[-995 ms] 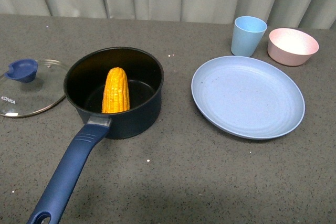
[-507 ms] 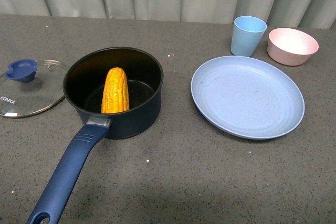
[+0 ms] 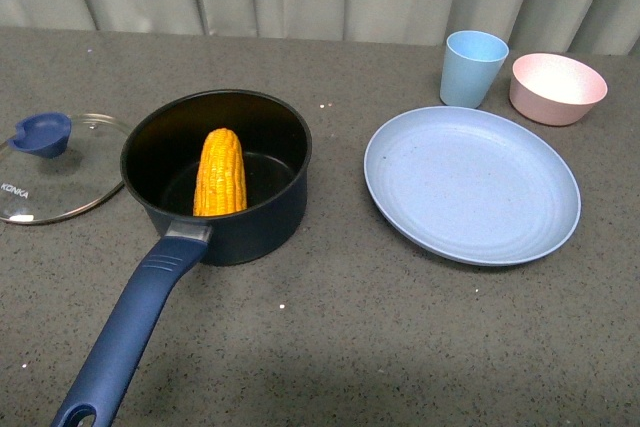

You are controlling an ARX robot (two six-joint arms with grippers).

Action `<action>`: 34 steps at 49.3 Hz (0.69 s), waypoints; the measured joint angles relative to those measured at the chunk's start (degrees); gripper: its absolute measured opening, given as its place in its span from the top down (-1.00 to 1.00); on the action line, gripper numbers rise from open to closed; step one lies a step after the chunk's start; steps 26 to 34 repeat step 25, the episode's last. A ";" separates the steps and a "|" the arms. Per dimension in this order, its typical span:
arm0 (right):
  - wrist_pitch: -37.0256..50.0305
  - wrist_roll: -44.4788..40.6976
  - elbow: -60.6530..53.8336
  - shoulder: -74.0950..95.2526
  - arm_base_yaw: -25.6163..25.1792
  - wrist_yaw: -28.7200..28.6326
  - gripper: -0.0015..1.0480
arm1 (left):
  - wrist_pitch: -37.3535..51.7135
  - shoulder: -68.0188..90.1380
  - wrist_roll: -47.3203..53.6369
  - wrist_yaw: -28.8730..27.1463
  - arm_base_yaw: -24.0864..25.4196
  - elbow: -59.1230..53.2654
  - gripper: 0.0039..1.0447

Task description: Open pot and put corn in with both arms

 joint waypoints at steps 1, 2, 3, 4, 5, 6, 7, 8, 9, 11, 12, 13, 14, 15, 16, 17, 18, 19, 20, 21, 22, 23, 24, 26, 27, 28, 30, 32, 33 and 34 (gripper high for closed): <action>0.00 0.00 0.00 0.00 0.00 0.00 -0.82 | 0.00 0.00 0.00 0.00 0.00 0.00 -0.88; 0.00 0.00 0.00 0.00 0.00 0.00 -0.82 | 0.00 0.00 0.00 -0.02 0.00 0.00 -0.88; 0.00 0.00 0.00 0.00 0.00 0.00 -0.82 | 0.00 0.00 0.00 -0.02 0.00 0.00 -0.88; 0.00 0.00 0.00 0.00 0.00 0.00 -0.82 | 0.00 0.00 0.02 -0.02 0.00 0.00 -0.88; 0.00 0.00 0.00 0.00 0.00 0.00 -0.82 | 0.00 0.00 0.00 -0.02 0.00 0.00 -0.88; 0.00 0.00 0.00 0.00 0.00 0.00 -0.82 | 0.00 0.00 0.00 0.00 0.00 0.00 -0.88; 0.00 0.00 0.00 0.00 0.00 0.00 -0.82 | 0.00 0.00 0.00 0.00 0.00 0.00 -0.88; 0.00 0.00 0.00 0.00 0.00 0.00 -0.82 | 0.00 0.00 0.00 0.00 0.00 -0.02 -0.88; 0.00 0.00 0.00 0.00 0.00 0.00 -0.82 | 0.00 0.00 0.00 0.00 0.00 0.00 -0.88; 0.00 0.00 0.00 0.00 0.00 0.00 -0.82 | 0.00 0.00 0.00 -0.02 0.00 0.00 -0.88; 0.00 0.00 0.00 0.00 0.00 0.00 -0.82 | 0.00 0.00 0.00 -0.02 0.00 0.00 -0.88; 0.00 -0.02 0.00 0.00 0.00 0.00 -0.82 | 0.00 0.00 0.00 -0.02 0.00 0.00 -0.88; 0.00 0.00 0.00 0.00 0.00 0.00 -0.82 | 0.00 0.00 0.00 0.00 0.00 0.00 -0.88; 0.00 0.00 0.00 0.00 0.00 0.00 -0.82 | 0.00 0.00 0.00 0.00 0.00 0.00 -0.88; 0.00 0.00 0.00 0.00 0.00 0.00 -0.82 | 0.00 0.00 0.00 0.00 0.00 0.00 -0.88; 0.00 -0.02 0.00 0.00 0.00 0.00 -0.82 | 0.00 0.00 0.00 0.00 0.00 0.00 -0.88; 0.00 0.00 0.00 0.00 0.00 0.00 -0.82 | 0.00 0.00 0.00 0.00 0.00 0.00 -0.88; 0.00 0.00 0.00 0.00 0.00 0.00 -0.82 | 0.00 0.00 0.00 -0.02 0.00 0.00 -0.88; 0.00 0.00 0.00 0.00 0.00 0.00 -0.82 | 0.00 0.00 0.00 0.00 0.00 0.00 -0.88; 0.00 0.00 0.00 0.00 0.00 0.00 -0.82 | 0.00 0.00 0.00 0.00 0.00 0.00 -0.88; 0.00 0.00 0.00 0.00 0.00 0.00 -0.82 | 0.00 0.00 0.00 0.00 0.00 0.00 -0.88; 0.00 0.00 0.00 0.00 0.00 0.00 -0.82 | 0.00 0.00 0.02 0.00 0.00 0.00 -0.88; 0.00 -0.02 0.00 0.00 0.00 0.00 -0.82 | 0.00 0.00 0.00 -0.02 0.00 0.00 -0.88; 0.00 -0.02 0.00 0.00 0.00 0.00 -0.82 | 0.00 0.00 0.00 0.00 0.00 0.00 -0.88; 0.00 -0.02 0.00 0.00 0.00 0.00 -0.82 | 0.00 0.00 0.00 0.00 0.00 0.00 -0.88; 0.00 -0.02 0.00 0.00 0.00 0.00 -0.82 | 0.00 0.00 0.00 0.00 0.00 0.00 -0.88; 0.00 -0.02 0.00 0.00 0.00 0.00 -0.82 | 0.00 0.00 0.00 0.00 0.00 0.00 -0.88; 0.00 -0.02 0.00 0.00 0.00 0.00 -0.82 | 0.00 0.00 0.00 0.00 0.00 0.00 -0.88; 0.00 -0.02 0.00 0.00 0.00 0.00 -0.82 | 0.00 0.00 0.00 0.00 0.00 0.00 -0.88; 0.00 -0.02 0.00 0.00 0.00 0.00 -0.82 | 0.00 0.00 0.00 0.00 0.00 0.00 -0.88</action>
